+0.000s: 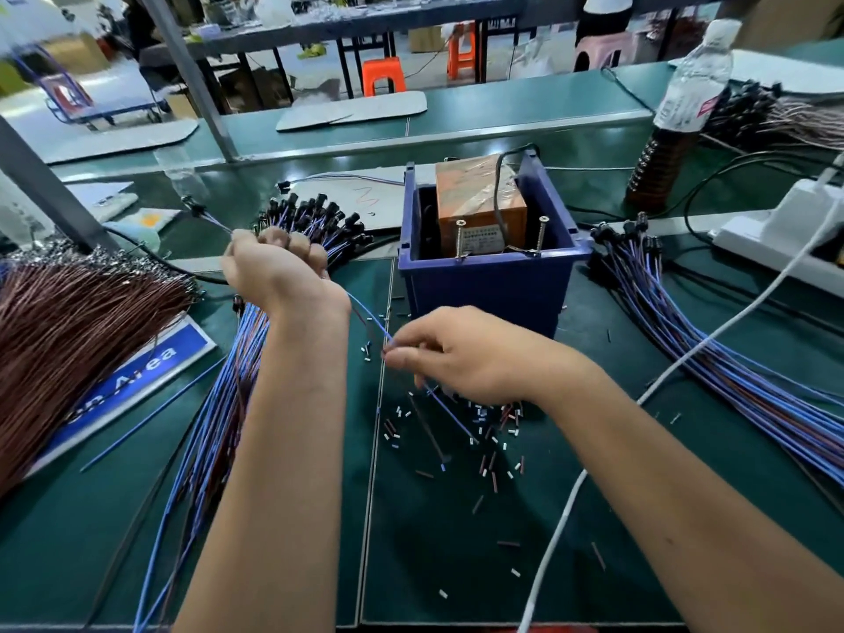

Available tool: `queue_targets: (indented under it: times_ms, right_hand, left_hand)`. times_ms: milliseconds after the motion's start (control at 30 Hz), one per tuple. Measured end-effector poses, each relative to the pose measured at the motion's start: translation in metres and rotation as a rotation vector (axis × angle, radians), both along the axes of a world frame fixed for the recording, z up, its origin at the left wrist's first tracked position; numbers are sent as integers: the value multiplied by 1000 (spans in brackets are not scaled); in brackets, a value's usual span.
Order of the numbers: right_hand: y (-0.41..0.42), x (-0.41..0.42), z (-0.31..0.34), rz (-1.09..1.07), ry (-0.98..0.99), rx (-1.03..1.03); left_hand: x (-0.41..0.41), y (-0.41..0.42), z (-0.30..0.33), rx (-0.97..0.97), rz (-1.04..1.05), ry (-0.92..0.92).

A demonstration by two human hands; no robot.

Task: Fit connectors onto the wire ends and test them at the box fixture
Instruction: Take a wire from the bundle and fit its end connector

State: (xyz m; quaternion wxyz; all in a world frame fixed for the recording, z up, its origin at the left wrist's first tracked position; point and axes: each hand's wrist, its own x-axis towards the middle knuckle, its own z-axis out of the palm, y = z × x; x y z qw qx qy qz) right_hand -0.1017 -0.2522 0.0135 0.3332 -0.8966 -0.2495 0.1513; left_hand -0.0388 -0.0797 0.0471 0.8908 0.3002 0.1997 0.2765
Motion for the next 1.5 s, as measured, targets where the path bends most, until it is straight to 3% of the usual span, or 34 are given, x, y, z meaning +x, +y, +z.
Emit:
queue_targets:
  times_ms: [167,333,467,667,800,967,1133,1300,1400,1500]
  right_hand:
    - [12,4,-6,-100,-24,5]
    - [4,4,-14,-141,284,226]
    - [-17,8,-15,-148,247,185]
    - [-54,8,-16,-156,184,213]
    - [-94,3,-21,-225,95,260]
    - [-116,-4,-35,-452,108,668]
    - [-105,-8,-36,-391,31,862]
    - [-91,-10,-38,-333,40,1056]
    - [-89,-13,-39,-306,57,1092]
    - [-88,-13,-38,-338,63,1060]
  left_hand:
    - [4,-6,-14,-43,-37,60]
    - [5,9,-19,-50,-44,98]
    - [5,24,-20,-7,-78,118]
    - [-12,30,-23,500,-351,-29]
    - [-29,30,-13,712,-543,-232]
    - [-42,15,15,838,-662,-384]
    - [-55,-45,14,1265,-826,-379]
    - [-71,-97,-29,1816,-433,-378]
    - [-73,-97,-47,1907,-360,-415]
    - [-68,-91,-57,1865,-369,-409]
